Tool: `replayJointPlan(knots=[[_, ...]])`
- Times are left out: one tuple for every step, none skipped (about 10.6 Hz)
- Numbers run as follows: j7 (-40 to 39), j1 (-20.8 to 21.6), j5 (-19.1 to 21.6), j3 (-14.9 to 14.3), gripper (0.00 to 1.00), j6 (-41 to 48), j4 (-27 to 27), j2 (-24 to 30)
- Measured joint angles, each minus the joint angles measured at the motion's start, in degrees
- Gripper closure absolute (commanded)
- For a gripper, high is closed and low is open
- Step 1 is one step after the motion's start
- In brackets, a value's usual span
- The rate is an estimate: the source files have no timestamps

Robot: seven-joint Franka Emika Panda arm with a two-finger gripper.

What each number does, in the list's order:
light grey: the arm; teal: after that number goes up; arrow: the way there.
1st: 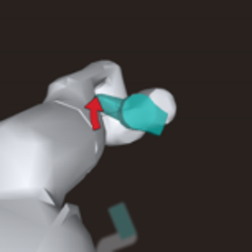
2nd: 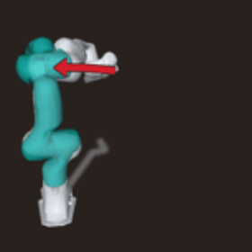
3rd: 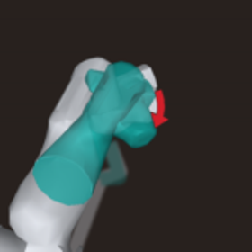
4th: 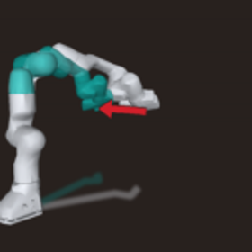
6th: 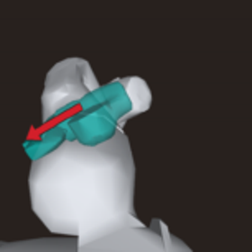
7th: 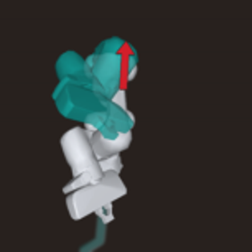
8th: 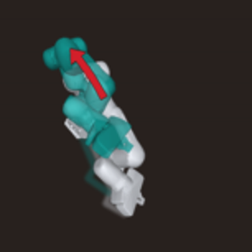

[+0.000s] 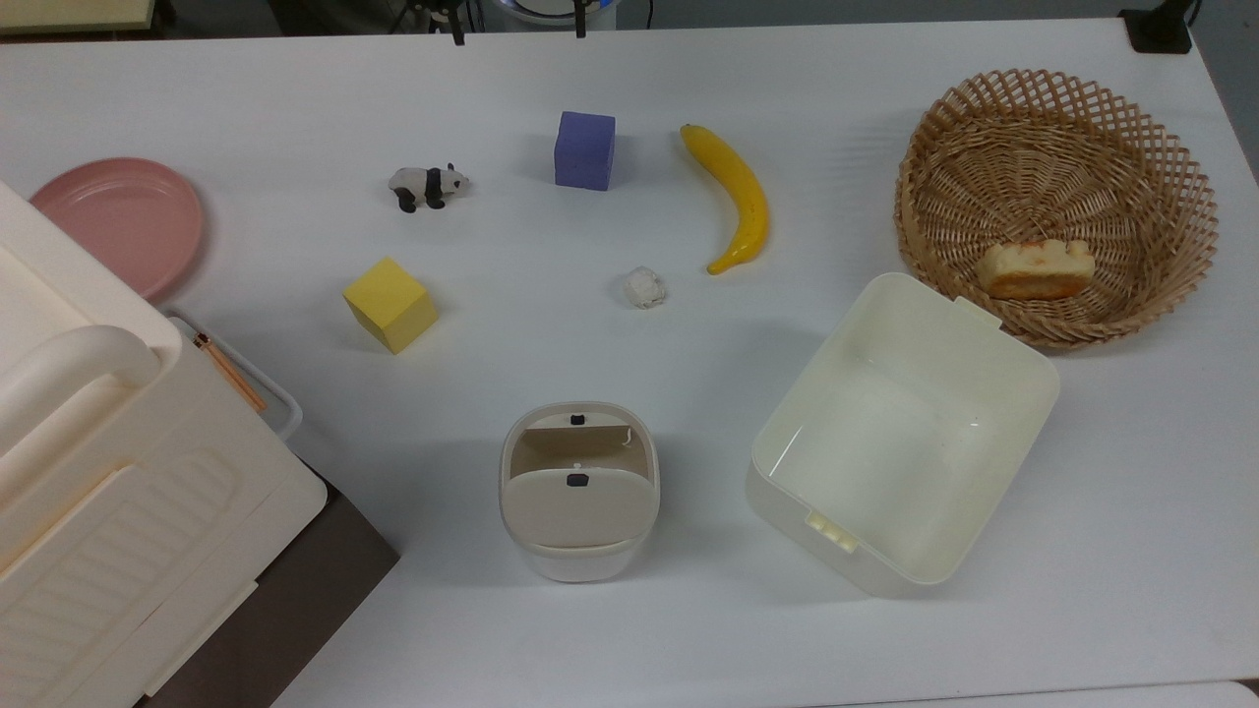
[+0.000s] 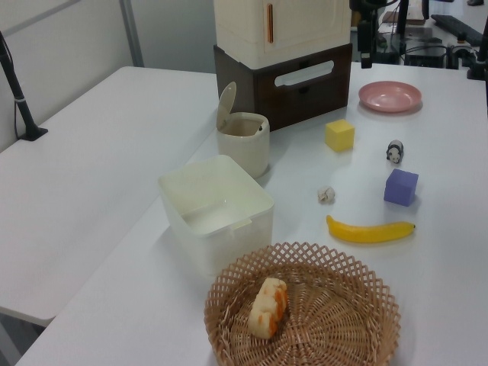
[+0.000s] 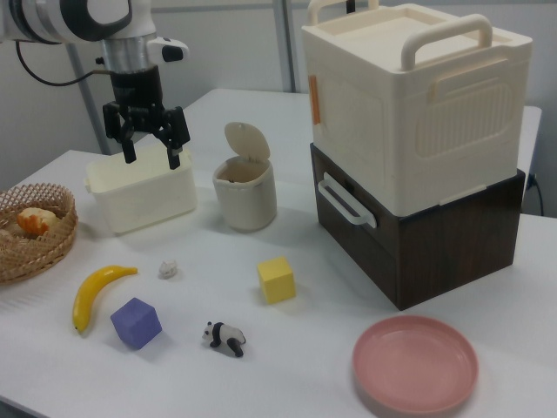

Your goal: Grab it up and put it in the trash

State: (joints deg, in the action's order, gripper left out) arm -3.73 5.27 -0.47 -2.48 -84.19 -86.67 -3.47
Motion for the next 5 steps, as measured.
replayJointPlan(knots=[[0.00,0.00,0.00,0.00,0.00,0.00,0.28,0.00],[0.00,-0.30,0.00,-0.03,0.00,-0.05,0.40,0.00],[-0.15,-1.01,0.23,-0.05,0.00,-0.05,0.61,0.00],[-0.33,-1.56,0.70,-0.06,0.00,-0.06,0.73,0.00],[-0.56,-1.82,0.99,-0.06,0.00,-0.10,0.77,0.00]])
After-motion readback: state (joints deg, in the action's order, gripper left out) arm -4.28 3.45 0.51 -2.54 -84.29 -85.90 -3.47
